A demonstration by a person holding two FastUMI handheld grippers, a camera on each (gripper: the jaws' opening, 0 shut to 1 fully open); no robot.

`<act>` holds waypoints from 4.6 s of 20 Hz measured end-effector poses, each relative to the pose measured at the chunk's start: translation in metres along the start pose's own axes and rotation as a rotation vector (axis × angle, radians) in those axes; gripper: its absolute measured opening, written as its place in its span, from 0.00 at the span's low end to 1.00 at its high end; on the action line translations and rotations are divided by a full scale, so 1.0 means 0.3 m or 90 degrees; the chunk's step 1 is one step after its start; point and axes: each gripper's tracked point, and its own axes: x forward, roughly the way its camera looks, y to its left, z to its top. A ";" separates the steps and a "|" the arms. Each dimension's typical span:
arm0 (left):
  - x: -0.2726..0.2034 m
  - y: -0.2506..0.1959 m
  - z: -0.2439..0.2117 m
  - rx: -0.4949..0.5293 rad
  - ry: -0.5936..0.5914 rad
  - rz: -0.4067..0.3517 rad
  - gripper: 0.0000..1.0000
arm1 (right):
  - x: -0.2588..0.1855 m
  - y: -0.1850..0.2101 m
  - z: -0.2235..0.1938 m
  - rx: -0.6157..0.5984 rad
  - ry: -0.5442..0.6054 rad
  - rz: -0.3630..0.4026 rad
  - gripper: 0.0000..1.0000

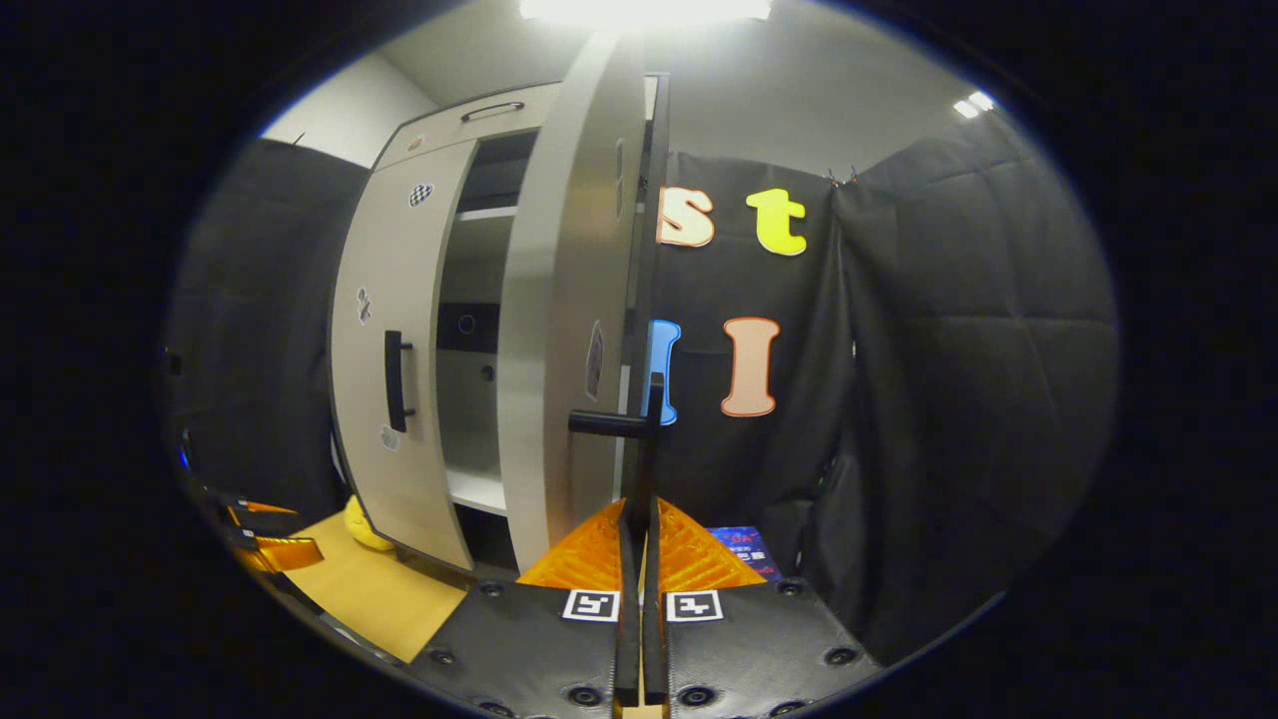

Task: Open the right door of the double-door shoe cabinet with the right hand, and open the left door with the left hand.

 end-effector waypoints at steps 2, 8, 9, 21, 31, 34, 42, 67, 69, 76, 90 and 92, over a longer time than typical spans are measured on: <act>0.033 -0.019 0.016 0.003 -0.003 -0.007 0.99 | -0.007 -0.007 -0.035 0.069 0.003 0.013 0.03; -0.007 0.030 -0.011 -0.027 0.012 0.007 0.96 | -0.032 0.010 -0.056 0.077 -0.009 -0.017 0.03; -0.008 0.047 -0.016 -0.036 0.015 0.012 0.98 | -0.044 0.012 -0.057 0.072 -0.008 -0.019 0.03; 0.129 0.243 0.262 0.049 -0.079 0.036 0.98 | -0.296 -0.209 -0.154 0.150 0.041 -0.183 0.24; 0.320 0.233 0.526 0.097 -0.157 0.066 0.98 | -0.405 -0.445 -0.110 0.076 0.021 -0.362 0.98; 0.391 0.251 0.569 0.095 -0.151 0.100 0.99 | -0.317 -0.487 -0.055 0.108 -0.030 -0.342 0.98; 0.592 0.218 0.667 0.121 -0.149 0.127 0.87 | -0.103 -0.602 -0.103 0.105 -0.002 -0.294 0.98; 0.682 0.211 0.660 0.093 -0.150 0.224 0.04 | 0.311 -0.721 -0.039 0.179 -0.075 -0.146 0.98; 0.676 0.209 0.669 0.096 -0.154 0.218 0.03 | 0.320 -0.718 -0.039 0.187 -0.071 -0.141 0.98; 0.588 0.199 0.648 0.076 -0.145 0.174 0.02 | 0.183 -0.681 0.024 0.176 -0.110 -0.192 0.98; 0.324 0.236 0.606 0.075 -0.140 0.039 0.03 | -0.189 -0.389 0.015 0.147 -0.118 -0.293 0.98; 0.283 0.243 0.608 0.074 -0.142 0.028 0.03 | -0.229 -0.343 0.002 0.143 -0.117 -0.300 0.98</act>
